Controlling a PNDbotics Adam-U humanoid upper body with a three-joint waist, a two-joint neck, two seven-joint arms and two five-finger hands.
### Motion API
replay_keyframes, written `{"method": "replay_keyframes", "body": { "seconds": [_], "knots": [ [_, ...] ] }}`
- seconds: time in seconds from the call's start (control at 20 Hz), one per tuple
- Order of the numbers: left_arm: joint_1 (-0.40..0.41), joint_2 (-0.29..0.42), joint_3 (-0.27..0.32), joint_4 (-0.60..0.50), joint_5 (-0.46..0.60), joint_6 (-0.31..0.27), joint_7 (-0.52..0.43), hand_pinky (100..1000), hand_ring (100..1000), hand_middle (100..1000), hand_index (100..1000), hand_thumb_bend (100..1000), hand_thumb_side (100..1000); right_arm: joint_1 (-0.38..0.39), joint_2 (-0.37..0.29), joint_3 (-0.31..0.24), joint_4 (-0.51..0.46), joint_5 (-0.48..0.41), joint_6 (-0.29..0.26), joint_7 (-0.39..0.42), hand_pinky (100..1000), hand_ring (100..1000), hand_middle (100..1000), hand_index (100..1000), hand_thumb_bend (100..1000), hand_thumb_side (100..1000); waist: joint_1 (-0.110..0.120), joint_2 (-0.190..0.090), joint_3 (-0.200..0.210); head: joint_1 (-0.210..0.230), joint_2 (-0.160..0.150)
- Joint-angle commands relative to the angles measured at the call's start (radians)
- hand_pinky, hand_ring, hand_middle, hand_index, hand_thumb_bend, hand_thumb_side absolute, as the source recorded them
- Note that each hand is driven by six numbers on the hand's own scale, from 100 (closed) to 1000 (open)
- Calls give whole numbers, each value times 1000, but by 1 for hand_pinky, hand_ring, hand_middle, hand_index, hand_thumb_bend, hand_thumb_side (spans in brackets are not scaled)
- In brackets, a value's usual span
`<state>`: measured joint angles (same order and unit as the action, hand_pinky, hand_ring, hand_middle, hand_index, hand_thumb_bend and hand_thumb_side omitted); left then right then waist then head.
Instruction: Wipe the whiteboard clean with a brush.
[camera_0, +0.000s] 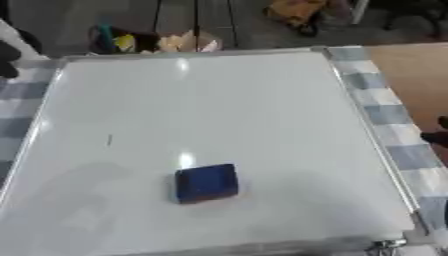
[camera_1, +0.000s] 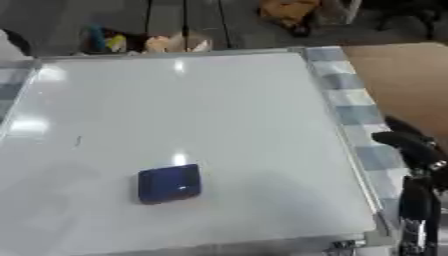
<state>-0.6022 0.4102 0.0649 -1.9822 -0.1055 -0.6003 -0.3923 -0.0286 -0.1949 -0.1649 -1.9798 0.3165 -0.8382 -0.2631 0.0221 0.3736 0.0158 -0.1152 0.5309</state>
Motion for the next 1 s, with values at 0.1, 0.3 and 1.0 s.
{"method": "replay_keyframes", "body": {
  "seconds": [0.1, 0.3, 1.0],
  "knots": [
    [-34, 72, -47, -15, -84, -8, -4, 548, 750, 778, 142, 100, 678, 4, 1, 2, -20, 2, -1, -3, 709, 859, 683, 823, 100, 860, -2, -26, -3, 9, -4],
    [-62, 111, -96, 8, -154, -29, -36, 610, 764, 773, 123, 100, 667, 6, -3, 4, -20, -6, 1, 1, 709, 858, 684, 823, 100, 859, -3, -31, -3, 13, -1],
    [-192, 149, -281, 87, -338, -14, -291, 620, 837, 850, 227, 100, 801, 7, -18, 6, -20, -38, 7, 21, 708, 859, 682, 823, 100, 855, 8, -44, -7, 35, 6]
  ]
}}
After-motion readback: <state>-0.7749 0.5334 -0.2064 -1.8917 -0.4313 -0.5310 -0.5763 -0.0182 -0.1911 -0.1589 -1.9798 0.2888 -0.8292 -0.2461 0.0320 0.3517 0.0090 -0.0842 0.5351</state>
